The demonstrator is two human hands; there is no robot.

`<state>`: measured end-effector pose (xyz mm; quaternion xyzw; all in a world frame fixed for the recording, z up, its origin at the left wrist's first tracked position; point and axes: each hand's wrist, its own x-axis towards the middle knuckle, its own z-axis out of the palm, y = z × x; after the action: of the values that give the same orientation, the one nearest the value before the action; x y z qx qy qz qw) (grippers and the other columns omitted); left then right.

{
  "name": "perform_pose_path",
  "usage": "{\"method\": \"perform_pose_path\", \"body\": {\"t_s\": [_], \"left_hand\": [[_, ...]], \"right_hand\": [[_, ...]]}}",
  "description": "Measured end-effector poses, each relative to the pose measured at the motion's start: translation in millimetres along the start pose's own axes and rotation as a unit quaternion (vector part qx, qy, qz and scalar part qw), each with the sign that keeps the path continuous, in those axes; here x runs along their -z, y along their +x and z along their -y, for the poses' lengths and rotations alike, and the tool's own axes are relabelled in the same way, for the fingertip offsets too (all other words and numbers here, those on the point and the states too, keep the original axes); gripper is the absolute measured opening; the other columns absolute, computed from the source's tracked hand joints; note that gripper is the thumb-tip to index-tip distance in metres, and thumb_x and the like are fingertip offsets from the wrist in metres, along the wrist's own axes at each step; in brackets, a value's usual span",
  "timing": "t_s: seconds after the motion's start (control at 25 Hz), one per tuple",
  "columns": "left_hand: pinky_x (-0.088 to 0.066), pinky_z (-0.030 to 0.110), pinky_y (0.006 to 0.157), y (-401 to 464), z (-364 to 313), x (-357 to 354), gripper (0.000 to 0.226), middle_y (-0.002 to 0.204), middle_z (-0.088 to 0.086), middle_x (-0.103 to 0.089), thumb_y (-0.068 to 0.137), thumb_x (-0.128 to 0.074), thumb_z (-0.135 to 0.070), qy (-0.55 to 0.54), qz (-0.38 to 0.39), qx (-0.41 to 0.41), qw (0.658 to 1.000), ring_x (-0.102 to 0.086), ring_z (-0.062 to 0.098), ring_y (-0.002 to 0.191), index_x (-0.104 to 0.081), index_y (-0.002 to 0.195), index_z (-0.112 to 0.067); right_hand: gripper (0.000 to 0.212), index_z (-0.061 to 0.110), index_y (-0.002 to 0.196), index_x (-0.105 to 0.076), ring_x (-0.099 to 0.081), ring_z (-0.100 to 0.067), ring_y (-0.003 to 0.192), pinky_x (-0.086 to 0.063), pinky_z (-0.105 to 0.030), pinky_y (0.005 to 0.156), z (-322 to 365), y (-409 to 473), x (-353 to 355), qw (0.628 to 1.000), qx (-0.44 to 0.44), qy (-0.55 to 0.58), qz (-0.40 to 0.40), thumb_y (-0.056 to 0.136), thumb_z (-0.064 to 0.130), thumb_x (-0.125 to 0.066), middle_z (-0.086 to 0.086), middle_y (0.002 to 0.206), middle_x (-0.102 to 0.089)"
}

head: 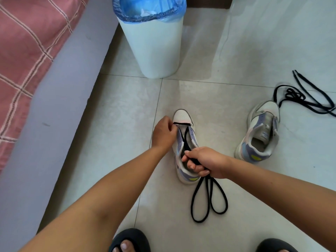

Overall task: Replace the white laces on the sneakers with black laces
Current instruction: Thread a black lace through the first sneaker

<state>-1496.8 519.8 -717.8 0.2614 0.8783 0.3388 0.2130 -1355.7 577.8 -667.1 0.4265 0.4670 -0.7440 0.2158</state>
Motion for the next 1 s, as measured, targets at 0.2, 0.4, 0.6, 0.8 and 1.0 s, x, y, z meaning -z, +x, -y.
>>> {"method": "perform_pose_path", "body": {"t_s": [0.2, 0.4, 0.6, 0.8, 1.0], "left_hand": [[-0.036, 0.033, 0.063, -13.4, -16.6, -13.1, 0.010, 0.090, 0.005, -0.054, 0.093, -0.043, -0.018, 0.011, -0.054, 0.086, 0.995, -0.049, 0.023, 0.081, -0.048, 0.088, -0.011], [-0.034, 0.036, 0.065, -6.9, 1.7, 1.2, 0.019, 0.100, 0.019, -0.055, 0.098, -0.039, -0.014, 0.162, 0.000, -0.086, 0.983, -0.051, 0.035, 0.089, -0.049, 0.103, 0.001], [-0.033, 0.035, 0.063, -5.8, -13.3, -1.3, 0.016, 0.097, 0.020, -0.057, 0.097, -0.035, -0.008, 0.160, -0.016, -0.013, 0.987, -0.056, 0.036, 0.085, -0.044, 0.107, 0.001], [-0.033, 0.034, 0.065, -2.0, -18.1, 0.3, 0.015, 0.103, 0.019, -0.054, 0.094, -0.036, -0.006, 0.141, 0.043, -0.016, 0.989, -0.051, 0.033, 0.092, -0.044, 0.105, 0.001], [-0.037, 0.027, 0.091, -48.2, 6.1, 5.2, 0.030, 0.123, 0.011, -0.043, 0.097, -0.044, -0.024, 0.054, 0.104, -0.019, 0.993, -0.044, 0.023, 0.114, -0.045, 0.120, -0.005]], "right_hand": [[0.028, 0.004, 0.086, -0.053, -0.031, -0.008, 0.034, -0.024, -0.016, 0.031, -1.6, -3.9, -2.5, 0.999, 0.026, 0.033, -0.022, 0.102, 0.019, -0.035, -0.005, 0.054, -0.047], [0.028, 0.002, 0.089, -0.055, -0.043, -0.012, 0.038, -0.038, -0.022, 0.037, -6.5, -13.9, -7.0, 0.989, 0.076, 0.108, -0.061, 0.102, 0.017, -0.035, -0.008, 0.055, -0.057], [0.027, 0.003, 0.090, -0.052, -0.044, -0.012, 0.038, -0.041, -0.021, 0.039, -10.0, -11.6, -16.4, 0.988, 0.054, 0.137, -0.039, 0.103, 0.017, -0.034, -0.007, 0.055, -0.058], [0.026, 0.003, 0.092, -0.053, -0.046, -0.014, 0.040, -0.042, -0.023, 0.040, -8.2, -9.3, -12.1, 0.990, 0.037, 0.125, -0.058, 0.102, 0.018, -0.034, -0.009, 0.057, -0.057], [0.027, 0.005, 0.089, -0.054, -0.040, -0.013, 0.041, -0.034, -0.023, 0.040, -7.7, -14.9, -14.0, 0.988, 0.073, 0.127, -0.053, 0.101, 0.022, -0.037, -0.007, 0.057, -0.053]]}}
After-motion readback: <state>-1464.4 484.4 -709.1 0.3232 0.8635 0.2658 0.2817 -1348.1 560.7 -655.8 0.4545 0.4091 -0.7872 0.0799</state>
